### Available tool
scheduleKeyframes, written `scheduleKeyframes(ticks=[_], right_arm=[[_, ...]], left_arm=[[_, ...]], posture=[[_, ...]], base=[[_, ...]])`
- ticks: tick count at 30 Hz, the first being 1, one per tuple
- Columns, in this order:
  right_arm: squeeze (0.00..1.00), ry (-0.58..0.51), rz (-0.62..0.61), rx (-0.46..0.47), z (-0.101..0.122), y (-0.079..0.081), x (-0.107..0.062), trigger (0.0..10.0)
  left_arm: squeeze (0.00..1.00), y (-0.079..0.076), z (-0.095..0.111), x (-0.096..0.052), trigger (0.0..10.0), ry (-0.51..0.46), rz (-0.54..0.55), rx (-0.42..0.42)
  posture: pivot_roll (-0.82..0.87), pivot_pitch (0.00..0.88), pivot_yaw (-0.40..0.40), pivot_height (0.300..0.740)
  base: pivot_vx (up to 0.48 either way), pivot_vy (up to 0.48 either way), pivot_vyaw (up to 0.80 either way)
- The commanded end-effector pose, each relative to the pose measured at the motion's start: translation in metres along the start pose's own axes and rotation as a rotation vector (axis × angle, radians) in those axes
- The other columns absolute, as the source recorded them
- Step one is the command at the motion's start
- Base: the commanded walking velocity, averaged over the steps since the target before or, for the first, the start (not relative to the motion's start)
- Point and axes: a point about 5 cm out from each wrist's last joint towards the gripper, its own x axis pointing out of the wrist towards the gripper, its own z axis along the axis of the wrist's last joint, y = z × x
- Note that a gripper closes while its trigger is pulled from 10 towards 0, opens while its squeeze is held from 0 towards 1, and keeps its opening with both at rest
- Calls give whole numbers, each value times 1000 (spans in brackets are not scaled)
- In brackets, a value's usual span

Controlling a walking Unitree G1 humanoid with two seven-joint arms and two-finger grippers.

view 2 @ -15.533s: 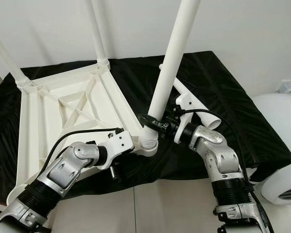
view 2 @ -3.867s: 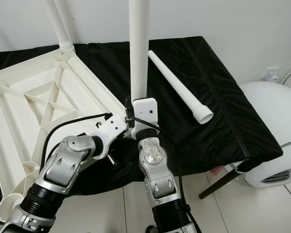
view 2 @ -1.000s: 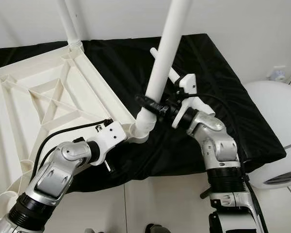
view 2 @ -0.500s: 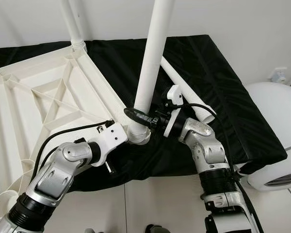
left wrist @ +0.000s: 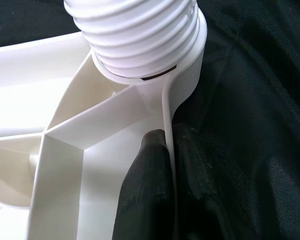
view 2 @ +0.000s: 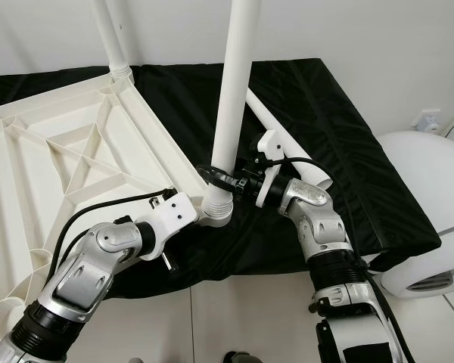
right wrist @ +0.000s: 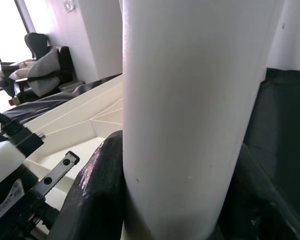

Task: Building children table

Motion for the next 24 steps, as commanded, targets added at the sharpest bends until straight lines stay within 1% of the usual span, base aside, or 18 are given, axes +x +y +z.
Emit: scheduleKeyframes(ticks=[1, 3, 5, 6, 9, 18, 24], right_arm=[[0, 114, 27, 12, -22, 7, -5, 10000], [0, 113, 31, 7, -23, 7, -5, 10000], [0, 103, 77, -27, -22, 17, -3, 10000], [0, 103, 77, -27, -22, 17, -3, 10000], [0, 97, 107, -44, -25, 26, -4, 10000], [0, 101, 102, -43, -30, 29, -8, 10000], [0, 116, 115, -46, -35, 36, -7, 10000]], left_arm=[[0, -12, -11, 3, 10000, 30, -20, -27], [0, -12, -11, 3, 10000, 30, -20, -27], [0, -11, -10, 3, 10000, 28, -19, -28], [0, -11, -10, 3, 10000, 28, -19, -28], [0, -11, -10, 3, 10000, 26, -17, -30], [0, -11, -10, 3, 10000, 27, -19, -31], [0, -12, -8, 4, 10000, 20, -27, -25]], posture=[[-57, 182, -18, 740], [-57, 182, -18, 740], [-58, 185, -18, 740], [-58, 185, -18, 740], [-58, 184, -16, 740], [-59, 180, -12, 740], [-62, 165, -8, 740]], base=[[0, 0, 0], [0, 0, 0], [0, 0, 0], [0, 0, 0], [0, 0, 0], [0, 0, 0], [0, 0, 0]])
